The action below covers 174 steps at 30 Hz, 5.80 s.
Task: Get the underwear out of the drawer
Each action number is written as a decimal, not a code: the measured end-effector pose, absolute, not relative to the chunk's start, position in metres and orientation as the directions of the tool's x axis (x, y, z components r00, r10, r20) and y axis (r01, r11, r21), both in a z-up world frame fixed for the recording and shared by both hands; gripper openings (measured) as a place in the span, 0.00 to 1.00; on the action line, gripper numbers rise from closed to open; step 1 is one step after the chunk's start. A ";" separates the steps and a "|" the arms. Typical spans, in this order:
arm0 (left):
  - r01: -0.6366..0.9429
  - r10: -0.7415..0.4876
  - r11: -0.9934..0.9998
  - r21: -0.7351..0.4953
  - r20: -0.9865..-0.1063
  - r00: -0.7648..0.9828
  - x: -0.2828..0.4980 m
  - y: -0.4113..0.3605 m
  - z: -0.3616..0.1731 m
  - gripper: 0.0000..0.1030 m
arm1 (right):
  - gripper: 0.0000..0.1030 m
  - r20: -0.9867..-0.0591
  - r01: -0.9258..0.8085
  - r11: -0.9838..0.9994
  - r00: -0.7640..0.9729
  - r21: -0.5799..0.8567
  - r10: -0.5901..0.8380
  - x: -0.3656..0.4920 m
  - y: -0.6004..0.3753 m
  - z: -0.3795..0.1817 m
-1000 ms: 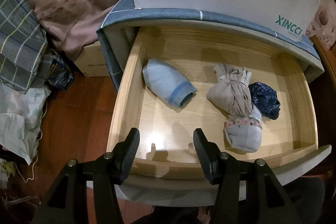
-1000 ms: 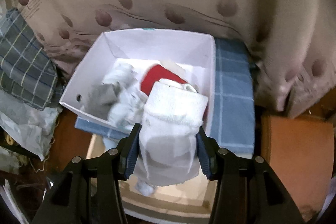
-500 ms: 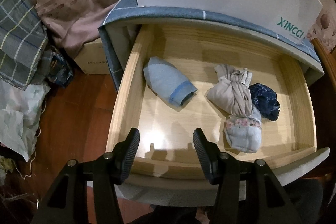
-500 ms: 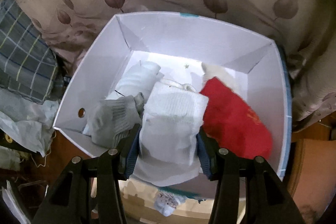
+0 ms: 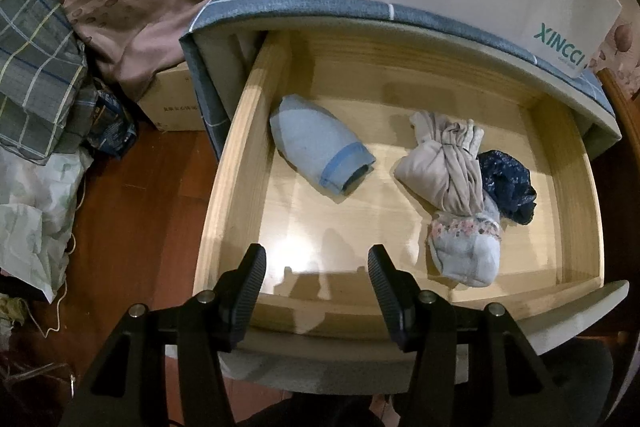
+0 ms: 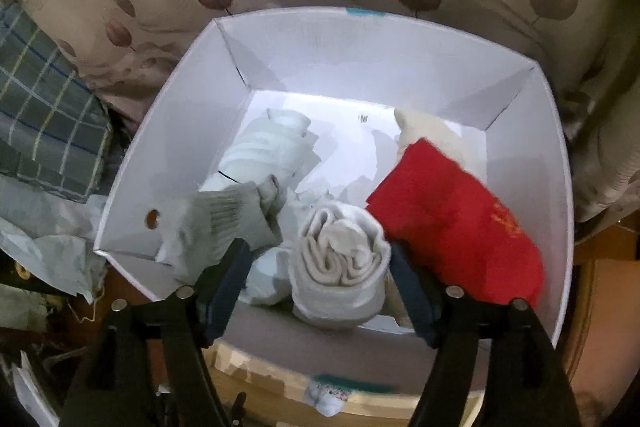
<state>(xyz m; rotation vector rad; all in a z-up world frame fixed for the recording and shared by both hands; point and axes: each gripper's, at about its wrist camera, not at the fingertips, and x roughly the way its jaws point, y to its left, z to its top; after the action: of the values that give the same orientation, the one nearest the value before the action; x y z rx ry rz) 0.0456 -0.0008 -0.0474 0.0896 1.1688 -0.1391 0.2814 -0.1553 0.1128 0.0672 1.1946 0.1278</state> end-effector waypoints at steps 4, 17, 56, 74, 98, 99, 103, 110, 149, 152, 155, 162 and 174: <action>0.154 -0.050 0.988 0.010 -0.923 0.382 0.045 -0.003 -0.049 0.53 | 0.70 -0.901 -0.085 0.982 0.391 0.167 0.187 0.254 -0.168 0.134; 0.158 -0.050 0.987 0.010 -0.926 0.373 0.045 -0.002 -0.051 0.53 | 0.71 -0.938 -0.071 0.985 0.303 0.154 0.169 0.149 -0.248 0.088; 0.135 -0.112 0.988 -0.073 -0.944 0.311 0.050 0.004 -0.060 0.53 | 0.43 -0.999 0.040 0.999 0.034 0.008 0.007 0.185 -0.237 -0.109; 0.122 -0.113 0.989 -0.077 -0.940 0.322 0.050 0.005 -0.060 0.53 | 0.37 -0.994 -0.010 0.997 -0.074 -0.079 -0.079 0.143 -0.258 -0.117; 0.149 -0.174 0.980 -0.130 -0.927 0.333 0.062 0.008 -0.052 0.53 | 0.37 -0.993 0.104 0.994 -0.118 0.018 0.031 0.088 -0.296 -0.123; 0.153 -0.173 0.980 -0.128 -0.926 0.334 0.064 0.006 -0.052 0.53 | 0.37 -0.993 0.104 0.994 -0.117 0.020 0.032 0.088 -0.295 -0.124; 0.171 -0.169 0.978 -0.119 -0.932 0.321 0.078 -0.003 -0.053 0.53 | 0.37 -0.993 0.103 0.994 -0.116 0.020 0.032 0.080 -0.299 -0.123; 0.172 -0.155 0.980 -0.103 -0.934 0.323 0.112 -0.018 -0.052 0.53 | 0.38 -0.993 0.104 0.994 -0.114 0.024 0.036 0.083 -0.286 -0.125; 0.309 0.021 0.949 0.060 -0.992 0.127 0.147 -0.050 -0.117 0.32 | 0.41 -0.992 0.103 0.994 -0.110 0.042 0.053 0.089 -0.286 -0.124; 0.370 0.034 0.926 0.070 -0.994 0.103 0.132 -0.051 -0.117 0.31 | 0.41 -0.992 0.103 0.994 -0.110 0.042 0.053 0.089 -0.286 -0.124; 0.429 0.047 0.900 0.075 -0.996 0.076 0.116 -0.050 -0.121 0.30 | 0.41 -0.993 0.102 0.994 -0.110 0.042 0.053 0.089 -0.286 -0.125; 0.469 0.035 0.882 0.043 -0.999 0.024 0.096 -0.043 -0.130 0.23 | 0.41 -0.992 0.102 0.994 -0.110 0.043 0.054 0.089 -0.287 -0.125; 0.392 -0.068 0.919 -0.041 -0.996 0.054 0.092 -0.033 -0.097 0.39 | 0.41 -0.992 0.109 0.993 -0.105 0.053 0.064 0.090 -0.289 -0.126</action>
<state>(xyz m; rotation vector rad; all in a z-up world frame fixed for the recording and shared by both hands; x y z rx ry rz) 0.0917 -0.0334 -0.0974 0.2687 1.4803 -0.3555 0.0904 -0.2892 -0.1257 0.1318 1.6777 -0.0378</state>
